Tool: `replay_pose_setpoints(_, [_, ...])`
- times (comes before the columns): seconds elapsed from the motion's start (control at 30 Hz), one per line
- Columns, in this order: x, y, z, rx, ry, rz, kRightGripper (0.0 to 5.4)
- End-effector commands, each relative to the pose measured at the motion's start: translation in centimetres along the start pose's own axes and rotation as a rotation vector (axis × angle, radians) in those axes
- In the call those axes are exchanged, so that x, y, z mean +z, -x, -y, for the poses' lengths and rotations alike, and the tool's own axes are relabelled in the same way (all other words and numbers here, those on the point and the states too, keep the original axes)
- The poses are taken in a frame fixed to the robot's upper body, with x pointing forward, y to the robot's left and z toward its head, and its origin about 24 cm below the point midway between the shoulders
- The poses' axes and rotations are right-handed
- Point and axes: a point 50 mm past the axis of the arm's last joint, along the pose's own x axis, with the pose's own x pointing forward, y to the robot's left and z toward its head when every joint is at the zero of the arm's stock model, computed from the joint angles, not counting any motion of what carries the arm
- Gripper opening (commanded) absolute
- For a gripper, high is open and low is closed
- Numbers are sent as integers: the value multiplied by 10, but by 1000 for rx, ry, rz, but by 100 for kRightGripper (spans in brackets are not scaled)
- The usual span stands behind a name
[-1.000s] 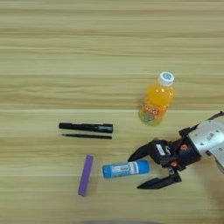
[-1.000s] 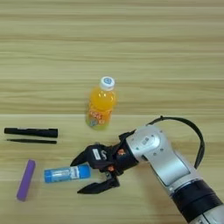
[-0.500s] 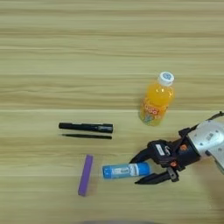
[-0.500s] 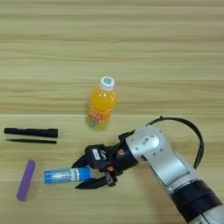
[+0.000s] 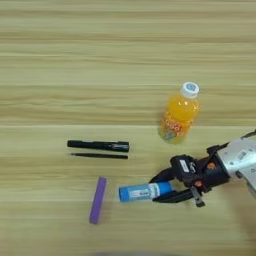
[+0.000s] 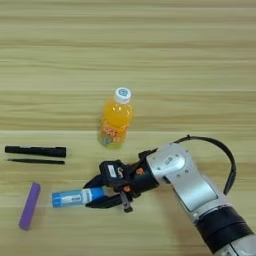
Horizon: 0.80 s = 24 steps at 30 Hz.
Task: Move the objects on the table
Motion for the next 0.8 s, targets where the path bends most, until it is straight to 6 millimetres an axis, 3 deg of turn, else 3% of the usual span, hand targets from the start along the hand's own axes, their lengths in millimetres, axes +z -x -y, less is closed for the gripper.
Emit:
replay_pose_setpoints(0.03, [-5, 20, 9, -123, -14, -40, 143])
replay_pose_setpoints(0.47, [-32, 73, 19, -365, -123, -104, 142])
replay_pose_setpoints(0.8, [-41, 76, 25, -386, -140, -117, 142])
